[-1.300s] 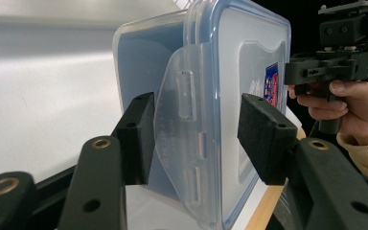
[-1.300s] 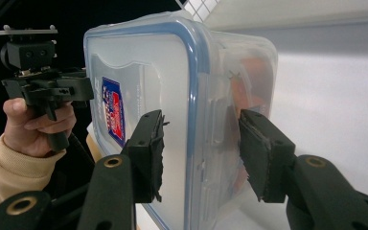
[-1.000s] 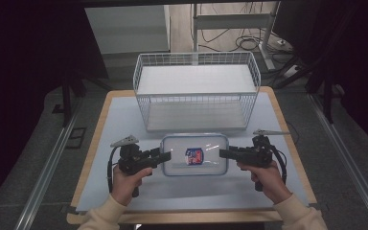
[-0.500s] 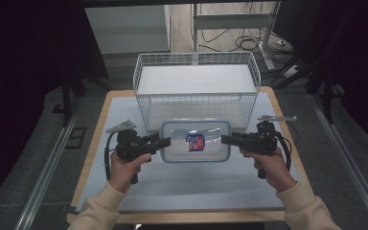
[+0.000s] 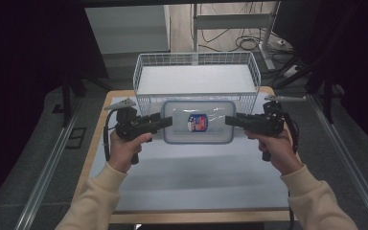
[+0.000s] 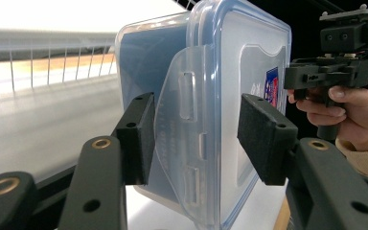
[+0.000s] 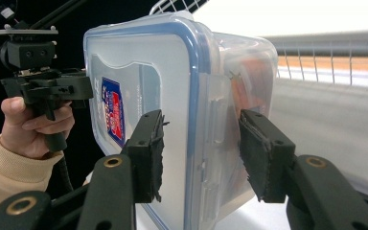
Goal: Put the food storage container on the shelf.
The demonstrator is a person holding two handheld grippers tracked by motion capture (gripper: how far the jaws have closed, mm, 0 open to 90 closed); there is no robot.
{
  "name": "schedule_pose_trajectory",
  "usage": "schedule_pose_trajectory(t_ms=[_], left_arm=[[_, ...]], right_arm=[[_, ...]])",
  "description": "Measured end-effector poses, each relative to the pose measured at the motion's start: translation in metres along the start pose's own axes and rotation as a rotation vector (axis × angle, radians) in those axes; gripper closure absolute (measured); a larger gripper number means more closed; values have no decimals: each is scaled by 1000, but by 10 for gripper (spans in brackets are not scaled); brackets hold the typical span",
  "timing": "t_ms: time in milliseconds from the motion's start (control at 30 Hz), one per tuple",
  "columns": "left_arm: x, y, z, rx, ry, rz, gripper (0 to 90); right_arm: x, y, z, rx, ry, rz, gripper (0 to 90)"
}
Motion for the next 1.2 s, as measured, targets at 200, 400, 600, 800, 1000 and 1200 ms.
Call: schedule_pose_trajectory(t_ms=[200,400,600,800,1000,1200], left_arm=[[-1,2,-11,-5,8,6,490],[2,5,-18,-8,6,10,490],[4,6,-28,-10,13,13,490],[6,7,-38,-15,16,19,490],[7,9,-49,-15,22,26,490],[10,13,-61,-16,26,34,490]], right_arm=[[-3,-1,-13,-6,-12,8,527],[-6,0,-20,-7,-25,18,526],[-10,3,-28,-11,-30,22,526],[-12,6,-37,-17,-35,29,526],[-14,6,-47,-18,-46,39,526],[-18,8,-59,-20,-61,53,525]])
Point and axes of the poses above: each handheld gripper's, and its own axes: y roughly forward along the jaws, z roughly out of its underside, x roughly to its left, the point moved 3 cm from there along y, roughly forward along the jaws, and after that the axes turned 13 degrees about -y, right-handed, at the moved point
